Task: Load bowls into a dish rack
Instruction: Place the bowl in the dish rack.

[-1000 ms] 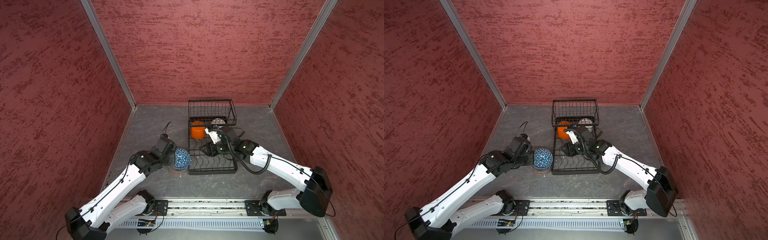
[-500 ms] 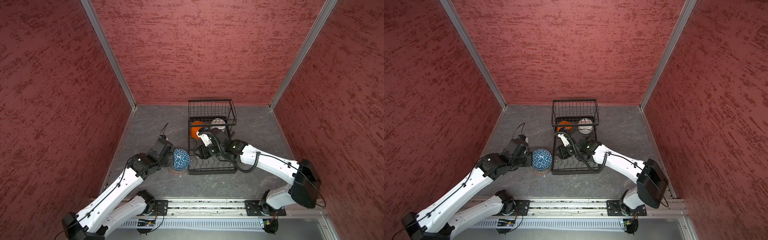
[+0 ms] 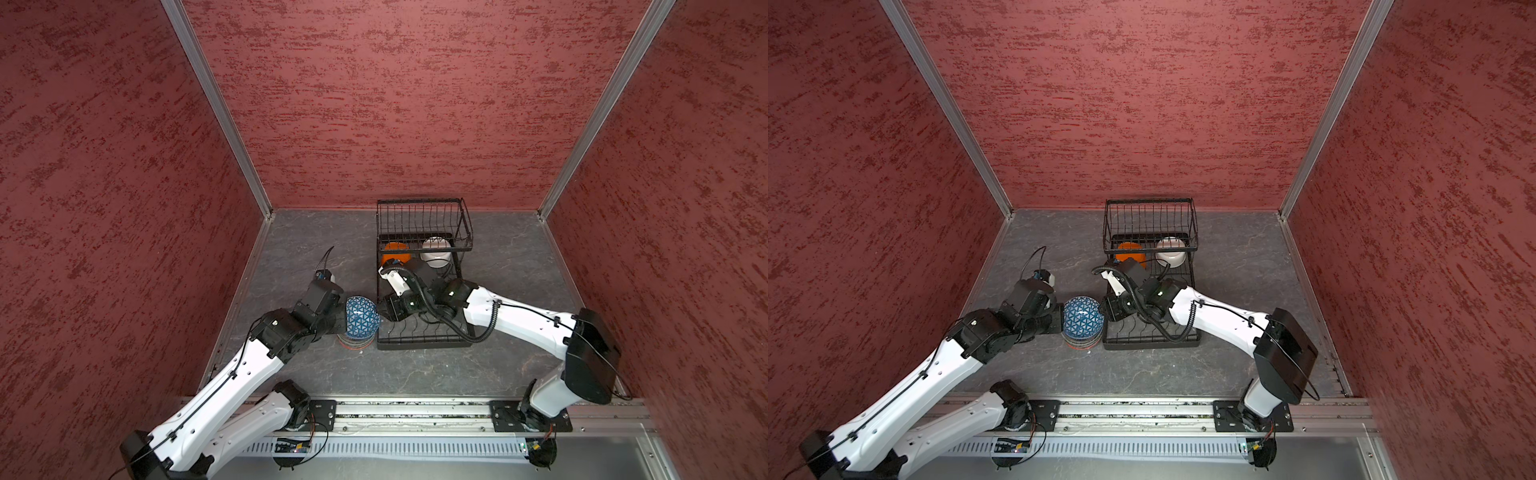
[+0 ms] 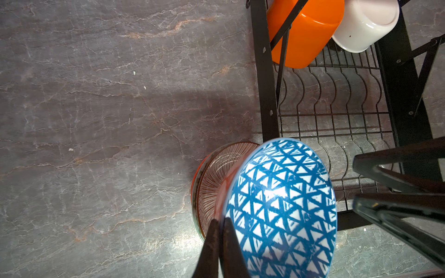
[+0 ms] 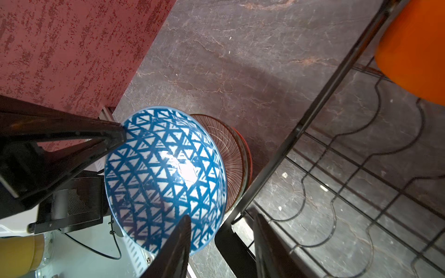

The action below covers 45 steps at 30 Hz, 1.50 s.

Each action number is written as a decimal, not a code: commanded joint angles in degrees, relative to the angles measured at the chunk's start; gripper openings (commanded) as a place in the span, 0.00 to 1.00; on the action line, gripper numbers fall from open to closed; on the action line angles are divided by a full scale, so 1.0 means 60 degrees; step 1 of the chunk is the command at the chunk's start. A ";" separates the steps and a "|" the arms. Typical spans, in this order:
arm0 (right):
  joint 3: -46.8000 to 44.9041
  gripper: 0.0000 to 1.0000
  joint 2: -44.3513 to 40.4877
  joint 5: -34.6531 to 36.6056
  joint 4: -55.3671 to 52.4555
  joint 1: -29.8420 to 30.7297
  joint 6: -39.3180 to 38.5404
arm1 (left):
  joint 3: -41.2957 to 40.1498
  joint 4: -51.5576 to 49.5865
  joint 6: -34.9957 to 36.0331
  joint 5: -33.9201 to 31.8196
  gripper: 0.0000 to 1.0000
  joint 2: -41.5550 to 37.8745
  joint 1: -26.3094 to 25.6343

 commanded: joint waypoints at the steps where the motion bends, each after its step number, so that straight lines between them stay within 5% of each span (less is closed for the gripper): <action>1: 0.0315 0.42 0.0211 -0.0231 0.0221 0.0131 0.0210 | 0.0039 0.0522 0.0097 0.0039 0.00 -0.0184 0.0037; 45: 0.1195 0.10 0.1391 0.0257 -0.0011 0.0335 0.0380 | -0.0194 0.0764 0.0134 -0.0078 0.00 -0.0320 0.0037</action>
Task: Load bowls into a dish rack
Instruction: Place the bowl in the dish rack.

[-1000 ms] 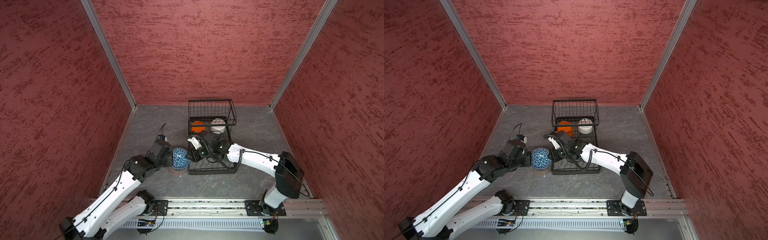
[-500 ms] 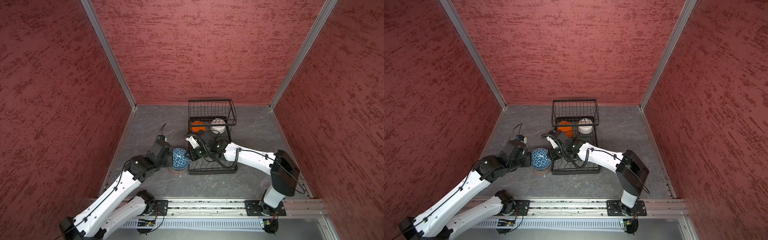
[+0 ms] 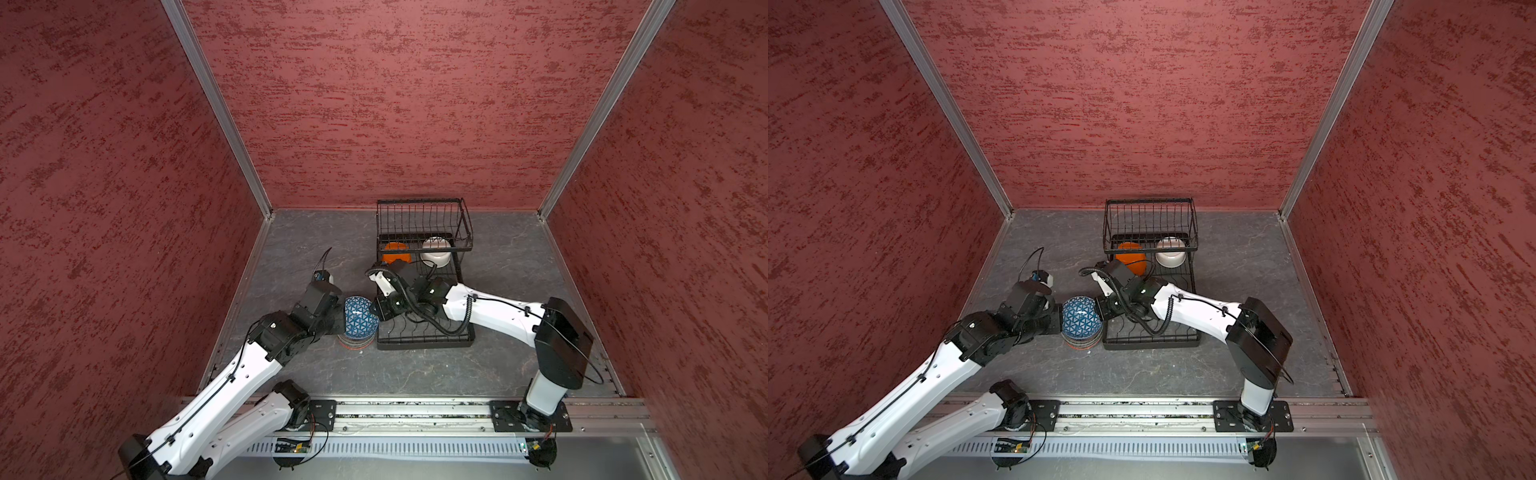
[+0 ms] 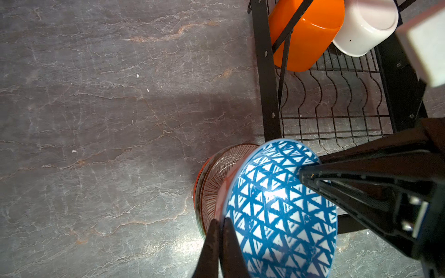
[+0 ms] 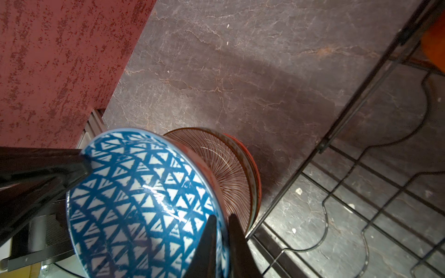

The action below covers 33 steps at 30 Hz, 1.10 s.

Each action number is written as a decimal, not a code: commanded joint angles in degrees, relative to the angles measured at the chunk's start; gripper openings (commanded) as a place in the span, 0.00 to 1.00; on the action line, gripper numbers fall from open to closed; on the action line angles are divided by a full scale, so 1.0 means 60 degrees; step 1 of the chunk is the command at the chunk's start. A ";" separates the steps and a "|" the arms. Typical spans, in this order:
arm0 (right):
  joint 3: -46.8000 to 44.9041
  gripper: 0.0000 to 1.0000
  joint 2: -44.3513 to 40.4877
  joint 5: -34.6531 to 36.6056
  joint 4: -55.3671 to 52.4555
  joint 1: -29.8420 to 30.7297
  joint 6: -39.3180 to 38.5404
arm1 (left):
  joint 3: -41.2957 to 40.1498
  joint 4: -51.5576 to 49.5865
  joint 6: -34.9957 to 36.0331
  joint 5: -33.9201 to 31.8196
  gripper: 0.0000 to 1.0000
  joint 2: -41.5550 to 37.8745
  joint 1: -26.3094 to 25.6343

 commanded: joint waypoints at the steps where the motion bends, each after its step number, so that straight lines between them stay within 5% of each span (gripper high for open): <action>1: 0.0343 0.08 0.0047 0.0160 -0.0037 0.0144 -0.0043 | -0.0014 0.0638 0.0094 0.0009 0.00 -0.0141 0.0030; 10: 0.0402 0.00 -0.0020 0.0387 -0.0098 0.0149 -0.0087 | -0.0029 0.0626 0.0079 -0.0005 0.01 -0.0126 0.0030; 20: 0.0347 0.00 -0.0360 0.0678 -0.0046 0.0155 -0.0043 | 0.0023 0.0638 0.0094 -0.0035 0.51 -0.0140 0.0030; 27: 0.0255 0.00 -0.0856 0.1075 -0.0103 0.0159 -0.0123 | 0.0141 0.0630 0.0079 -0.0113 0.96 -0.0198 0.0044; 33: 0.0240 0.00 -0.1366 0.1528 -0.0348 0.0157 -0.0299 | 0.0381 0.0704 0.0123 -0.0079 1.00 -0.0288 0.0118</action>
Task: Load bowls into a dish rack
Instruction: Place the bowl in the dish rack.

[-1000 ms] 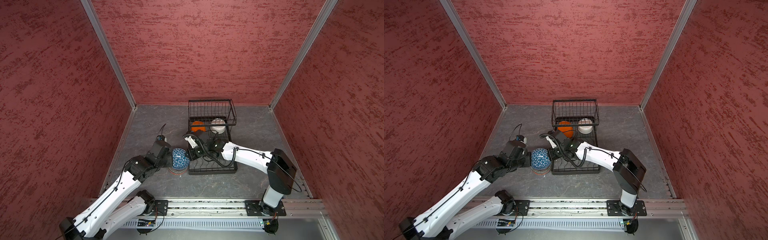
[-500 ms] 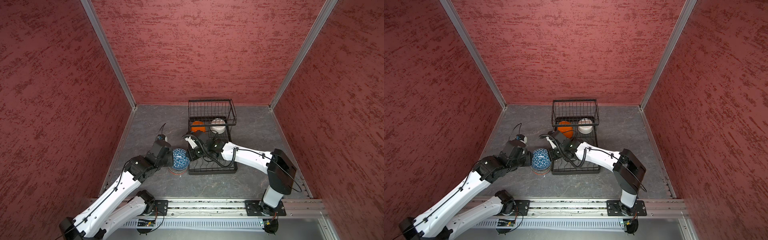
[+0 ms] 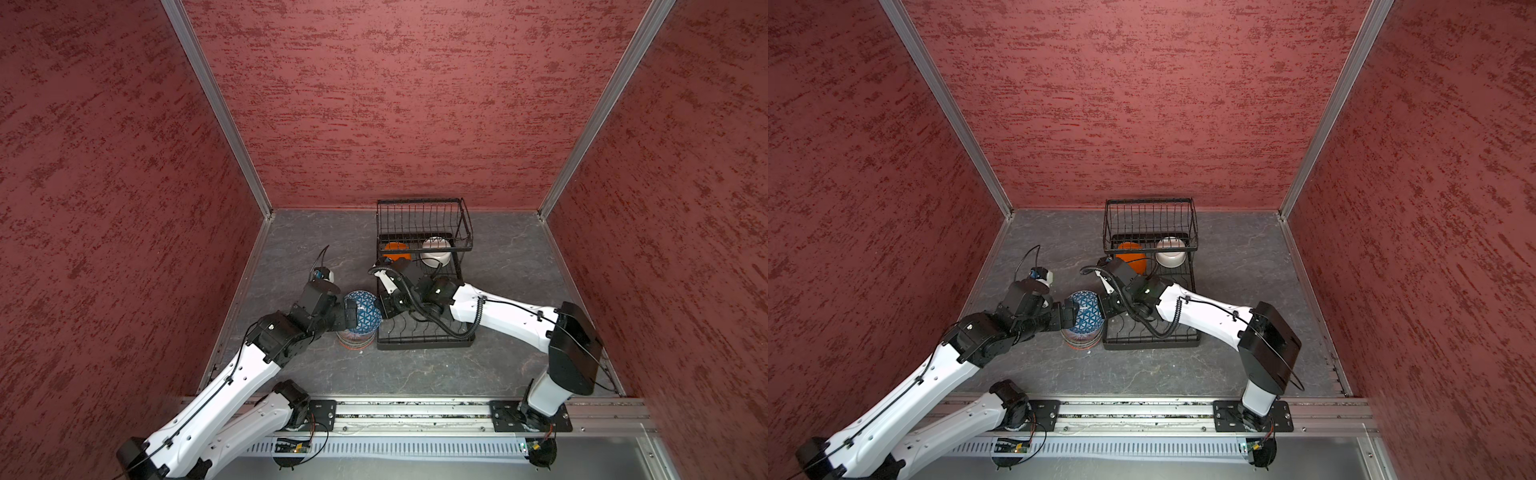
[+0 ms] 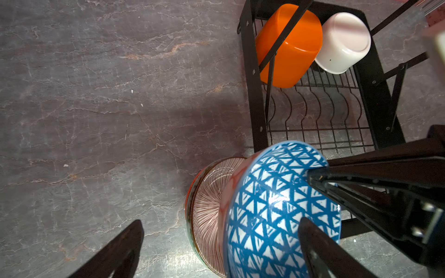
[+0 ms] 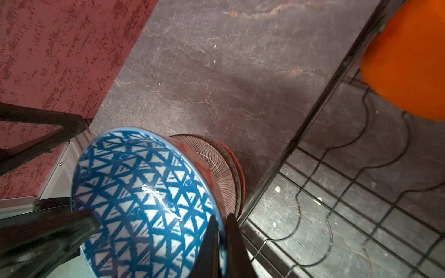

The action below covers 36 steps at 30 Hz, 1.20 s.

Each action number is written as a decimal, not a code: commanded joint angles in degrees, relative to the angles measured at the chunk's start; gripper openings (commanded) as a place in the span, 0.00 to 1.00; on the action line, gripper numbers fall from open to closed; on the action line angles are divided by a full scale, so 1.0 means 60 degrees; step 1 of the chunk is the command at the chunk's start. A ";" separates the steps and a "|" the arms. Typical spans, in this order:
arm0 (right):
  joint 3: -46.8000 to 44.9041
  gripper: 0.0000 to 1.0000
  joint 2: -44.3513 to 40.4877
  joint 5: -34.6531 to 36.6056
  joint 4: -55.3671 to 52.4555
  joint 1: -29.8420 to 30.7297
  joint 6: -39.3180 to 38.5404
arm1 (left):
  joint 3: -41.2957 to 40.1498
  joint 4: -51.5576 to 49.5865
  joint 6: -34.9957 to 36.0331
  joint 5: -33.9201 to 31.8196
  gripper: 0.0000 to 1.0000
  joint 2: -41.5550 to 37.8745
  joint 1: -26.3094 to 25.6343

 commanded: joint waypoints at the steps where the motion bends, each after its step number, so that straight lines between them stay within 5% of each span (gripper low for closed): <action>1: 0.0189 0.00 -0.0704 0.0565 0.0042 0.0057 -0.0122 | 0.0330 0.0223 0.0083 -0.0056 1.00 -0.0168 0.0095; 36: -0.0184 0.00 -0.1716 0.9336 -0.4205 -0.0056 -0.0052 | -0.0019 0.1395 0.0200 0.1789 1.00 -0.0375 0.0729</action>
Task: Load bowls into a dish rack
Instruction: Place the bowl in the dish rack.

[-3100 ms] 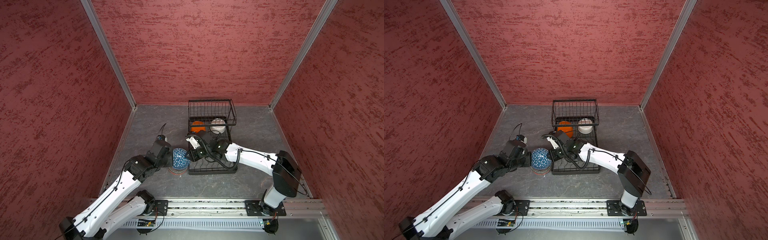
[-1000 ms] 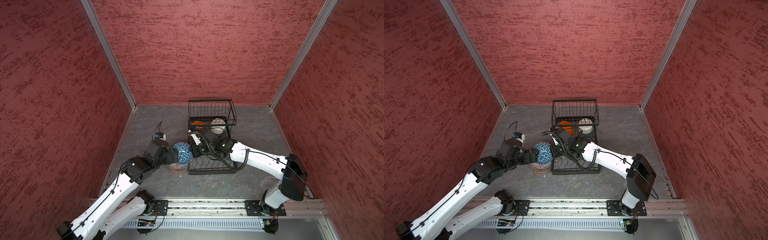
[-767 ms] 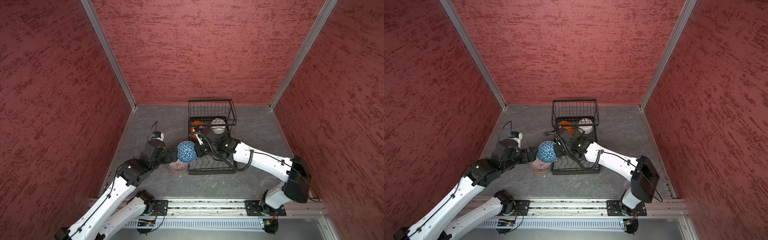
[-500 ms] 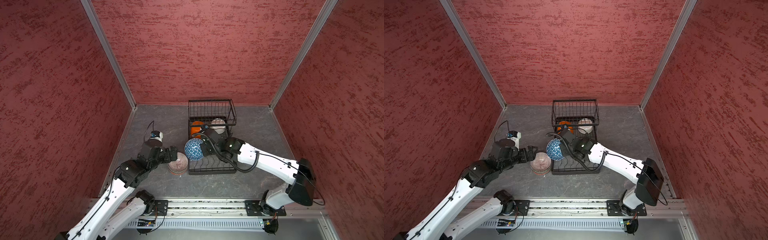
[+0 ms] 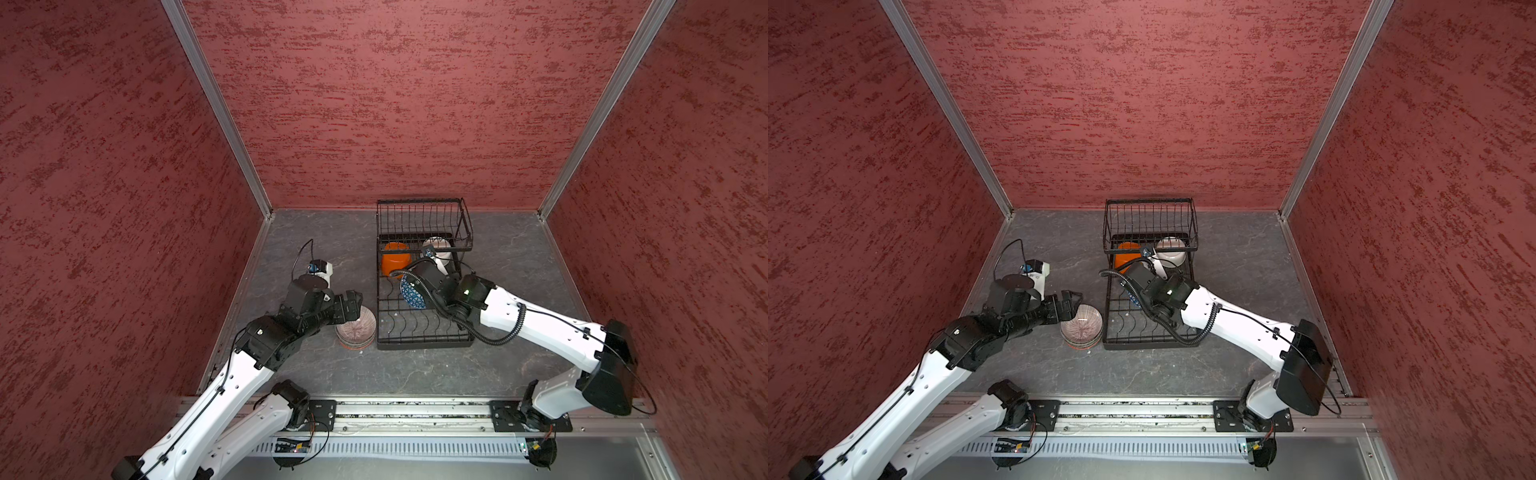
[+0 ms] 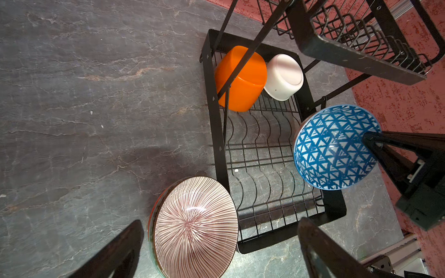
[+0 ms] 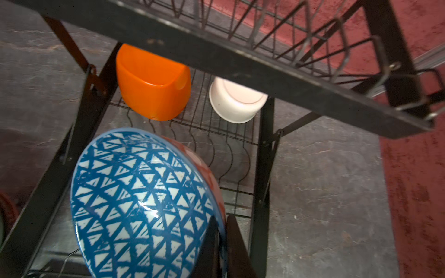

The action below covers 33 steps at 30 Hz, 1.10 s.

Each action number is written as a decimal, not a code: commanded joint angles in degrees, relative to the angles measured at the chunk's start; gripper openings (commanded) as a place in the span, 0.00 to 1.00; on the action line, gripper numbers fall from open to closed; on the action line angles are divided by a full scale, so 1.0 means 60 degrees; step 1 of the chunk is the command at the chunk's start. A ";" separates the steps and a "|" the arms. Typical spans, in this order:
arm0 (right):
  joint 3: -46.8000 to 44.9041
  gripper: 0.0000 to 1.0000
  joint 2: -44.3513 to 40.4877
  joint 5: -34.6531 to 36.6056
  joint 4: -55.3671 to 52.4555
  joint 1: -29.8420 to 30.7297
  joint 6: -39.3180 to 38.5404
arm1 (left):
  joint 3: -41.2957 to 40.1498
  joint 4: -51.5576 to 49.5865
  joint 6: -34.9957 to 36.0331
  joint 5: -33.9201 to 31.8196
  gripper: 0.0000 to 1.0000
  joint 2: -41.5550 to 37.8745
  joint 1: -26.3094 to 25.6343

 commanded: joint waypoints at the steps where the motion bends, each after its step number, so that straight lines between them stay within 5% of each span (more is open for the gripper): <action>1: -0.0067 0.00 -0.0019 0.1435 -0.0204 -0.0052 0.0360 | -0.0112 0.0326 0.0196 0.0182 0.99 0.0051 0.0077; 33: -0.0199 0.00 0.2027 0.4607 -0.0863 -0.0131 0.1510 | -0.0672 0.0636 0.0611 0.1180 1.00 -0.0165 0.1379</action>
